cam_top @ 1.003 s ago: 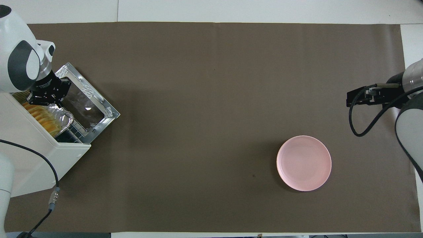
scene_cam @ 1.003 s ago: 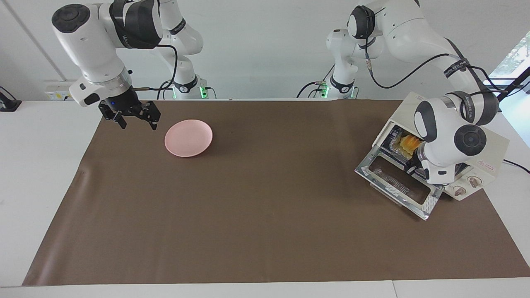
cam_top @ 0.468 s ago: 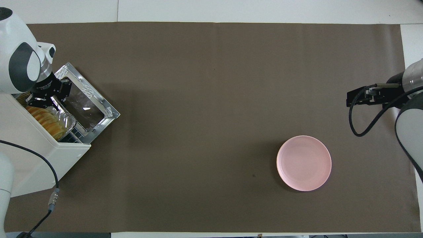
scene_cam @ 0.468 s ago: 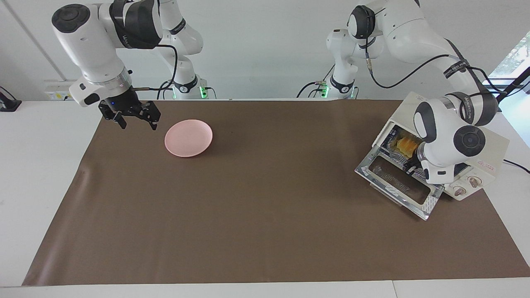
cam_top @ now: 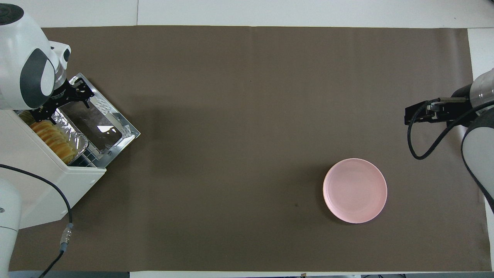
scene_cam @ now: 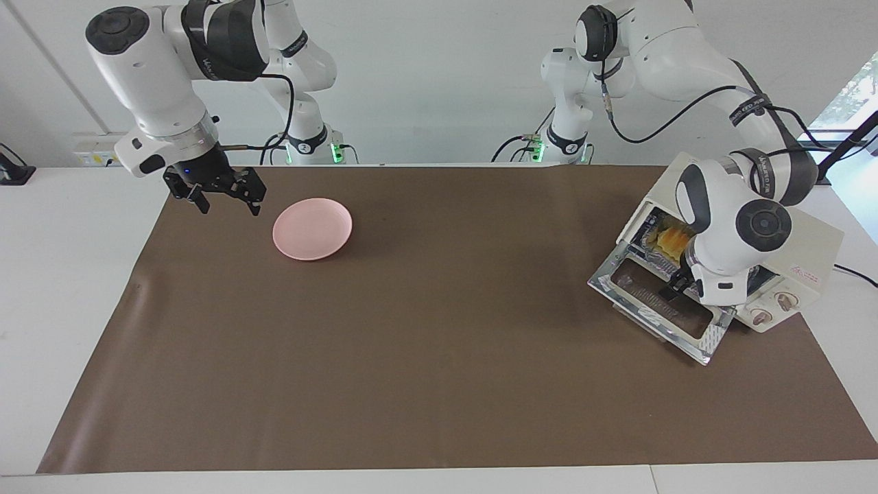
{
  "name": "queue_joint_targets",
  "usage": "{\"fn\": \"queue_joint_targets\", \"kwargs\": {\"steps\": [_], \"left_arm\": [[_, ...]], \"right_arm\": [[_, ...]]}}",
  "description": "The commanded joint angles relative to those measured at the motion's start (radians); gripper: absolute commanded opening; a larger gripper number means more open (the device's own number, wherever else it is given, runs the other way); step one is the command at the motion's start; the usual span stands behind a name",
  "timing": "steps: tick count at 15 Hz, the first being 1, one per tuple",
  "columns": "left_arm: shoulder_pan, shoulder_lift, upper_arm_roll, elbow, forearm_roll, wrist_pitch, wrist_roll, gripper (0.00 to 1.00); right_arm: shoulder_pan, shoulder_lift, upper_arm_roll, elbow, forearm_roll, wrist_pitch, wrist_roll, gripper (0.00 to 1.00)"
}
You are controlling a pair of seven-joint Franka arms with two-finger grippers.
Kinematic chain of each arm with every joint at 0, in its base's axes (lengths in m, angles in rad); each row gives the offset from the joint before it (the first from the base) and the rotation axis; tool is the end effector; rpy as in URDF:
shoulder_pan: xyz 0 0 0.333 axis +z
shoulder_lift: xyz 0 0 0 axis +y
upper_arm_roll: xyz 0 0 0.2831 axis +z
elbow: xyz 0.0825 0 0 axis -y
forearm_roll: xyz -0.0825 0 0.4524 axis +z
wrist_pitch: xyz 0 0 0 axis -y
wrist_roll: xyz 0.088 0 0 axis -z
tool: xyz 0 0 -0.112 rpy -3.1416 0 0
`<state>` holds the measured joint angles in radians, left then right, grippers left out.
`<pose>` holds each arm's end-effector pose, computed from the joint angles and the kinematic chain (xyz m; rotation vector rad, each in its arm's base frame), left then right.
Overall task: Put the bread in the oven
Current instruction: 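Swing the oven door shut with the left gripper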
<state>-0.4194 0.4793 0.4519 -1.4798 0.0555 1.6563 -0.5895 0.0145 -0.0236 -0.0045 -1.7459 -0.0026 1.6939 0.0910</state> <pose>0.7044 -0.0063 0.3486 -2.6873 -0.8188 0.2467 0.6202 0.0059 0.5168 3.1348 -0.1265 -0.0443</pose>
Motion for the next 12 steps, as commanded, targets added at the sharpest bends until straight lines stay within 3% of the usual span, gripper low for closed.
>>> {"fn": "queue_joint_targets", "kwargs": {"steps": [1,4,7,12], "left_arm": [[-0.019,-0.025,0.001,0.001,0.018,0.031,0.042,1.0],[-0.038,-0.03,-0.002,0.015,0.02,0.075,0.143,1.0],[-0.039,-0.092,-0.004,0.032,0.007,0.028,0.347,1.0],[-0.039,-0.192,-0.007,0.029,-0.003,-0.033,0.47,1.0]], "right_arm": [[-0.013,-0.013,0.009,-0.006,-0.017,-0.011,-0.028,1.0],[-0.011,-0.013,0.009,-0.006,-0.017,-0.011,-0.028,1.0],[-0.013,-0.013,0.009,-0.006,-0.017,-0.011,-0.027,1.0],[-0.013,-0.013,0.009,-0.006,-0.017,-0.011,-0.027,1.0]]}}
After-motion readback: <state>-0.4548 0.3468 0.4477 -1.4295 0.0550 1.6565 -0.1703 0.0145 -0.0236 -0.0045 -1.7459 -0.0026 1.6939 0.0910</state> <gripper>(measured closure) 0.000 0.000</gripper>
